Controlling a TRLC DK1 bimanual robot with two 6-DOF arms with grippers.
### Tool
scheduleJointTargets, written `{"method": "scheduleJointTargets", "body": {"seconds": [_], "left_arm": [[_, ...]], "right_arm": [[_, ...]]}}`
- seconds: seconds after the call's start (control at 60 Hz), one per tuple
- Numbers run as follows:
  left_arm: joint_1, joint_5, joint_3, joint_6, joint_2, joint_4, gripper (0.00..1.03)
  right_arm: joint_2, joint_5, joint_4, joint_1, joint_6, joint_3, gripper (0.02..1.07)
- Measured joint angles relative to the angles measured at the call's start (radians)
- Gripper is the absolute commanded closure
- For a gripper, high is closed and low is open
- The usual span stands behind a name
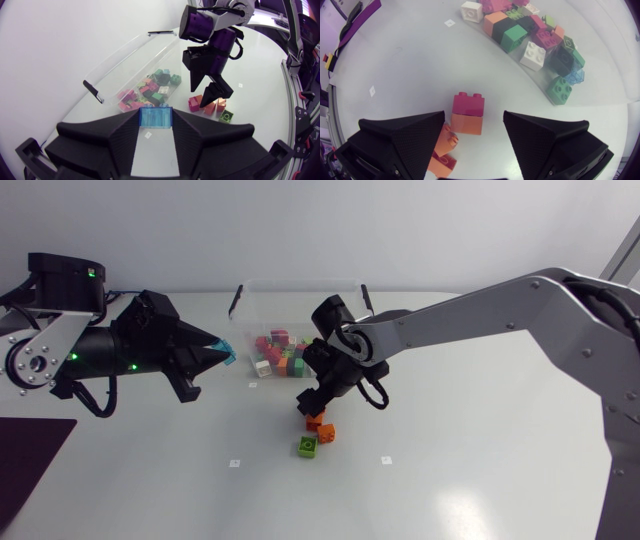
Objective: Place the duplo bricks in the container
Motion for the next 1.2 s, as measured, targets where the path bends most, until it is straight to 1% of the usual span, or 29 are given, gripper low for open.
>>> {"method": "scheduleJointTargets", "body": {"seconds": [0.05, 0.067, 0.083, 0.15, 0.2, 0.267, 0.283, 0.3, 0.417, 0.633, 0.75, 0.85, 0.933, 0.983, 1.017, 1.05, 1.067, 1.083, 1.1, 1.133, 1.167, 1.2], "left_arm": [[0.0, 0.0, 0.0, 0.0, 0.0, 0.0, 0.76], [0.0, 0.0, 0.0, -0.001, 0.0, 0.0, 0.76], [0.0, 0.0, 0.0, -0.003, 0.0, 0.0, 0.76], [0.0, 0.0, 0.002, -0.011, 0.0, 0.0, 0.76], [0.0, 0.0, 0.007, -0.023, 0.0, 0.004, 0.76], [0.0, 0.002, 0.02, -0.052, 0.004, 0.034, 0.76], [0.0, 0.003, 0.025, -0.056, 0.007, 0.044, 0.76], [0.0, 0.003, 0.031, -0.067, 0.012, 0.054, 0.76], [0.0, 0.003, 0.096, -0.134, 0.076, 0.114, 0.76], [0.0, 0.003, 0.227, -0.229, 0.227, 0.165, 0.76], [-0.003, 0.001, 0.289, -0.251, 0.299, 0.169, 0.75], [-0.016, -0.022, 0.332, -0.26, 0.351, 0.183, 0.75], [-0.026, -0.044, 0.368, -0.267, 0.397, 0.194, 0.72], [-0.029, -0.056, 0.391, -0.278, 0.427, 0.206, 0.68], [-0.032, -0.061, 0.402, -0.281, 0.442, 0.209, 0.63], [-0.034, -0.068, 0.413, -0.285, 0.458, 0.212, 0.54], [-0.034, -0.072, 0.422, -0.285, 0.469, 0.213, 0.47], [-0.035, -0.074, 0.426, -0.285, 0.475, 0.213, 0.42], [-0.037, -0.077, 0.434, -0.287, 0.486, 0.213, 0.31], [-0.042, -0.082, 0.449, -0.289, 0.505, 0.213, 0.12], [-0.047, -0.097, 0.457, -0.288, 0.519, 0.213, 0.06], [-0.056, -0.111, 0.462, -0.288, 0.531, 0.213, 0.05]], "right_arm": [[0.013, 0.001, -0.009, 0.0, 0.0, 0.011, 0.36], [0.017, 0.004, -0.011, 0.0, 0.001, 0.014, 0.37], [0.021, 0.006, -0.013, 0.0, 0.001, 0.019, 0.42], [0.031, 0.015, -0.017, 0.0, 0.001, 0.027, 0.47], [0.035, 0.015, -0.018, 0.0, 0.001, 0.032, 0.5], [0.039, 0.015, -0.019, 0.0, 0.001, 0.042, 0.6], [0.04, 0.016, -0.018, 0.0, 0.001, 0.043, 0.66], [0.04, 0.015, -0.018, 0.0, 0.002, 0.046, 0.69], [0.041, 0.015, -0.017, 0.0, 0.004, 0.048, 0.69], [0.023, 0.015, -0.018, 0.0, 0.004, 0.033, 0.7], [-0.039, 0.014, -0.018, -0.002, 0.004, -0.002, 0.7], [-0.104, 0.014, -0.018, -0.004, 0.004, -0.025, 0.7], [-0.162, 0.014, -0.018, -0.004, 0.004, -0.047, 0.7], [-0.202, 0.014, -0.019, -0.004, 0.004, -0.061, 0.7], [-0.222, 0.014, -0.022, -0.006, 0.004, -0.067, 0.7], [-0.244, 0.014, -0.024, -0.006, 0.004, -0.073, 0.7], [-0.256, 0.014, -0.029, -0.007, 0.004, -0.075, 0.7], [-0.263, 0.013, -0.031, -0.008, 0.004, -0.076, 0.7], [-0.273, 0.013, -0.034, -0.009, 0.004, -0.077, 0.7], [-0.298, 0.011, -0.042, -0.011, 0.004, -0.077, 0.7], [-0.318, 0.01, -0.044, -0.015, 0.004, -0.077, 0.7], [-0.338, 0.006, -0.044, -0.017, 0.004, -0.077, 0.7]]}}
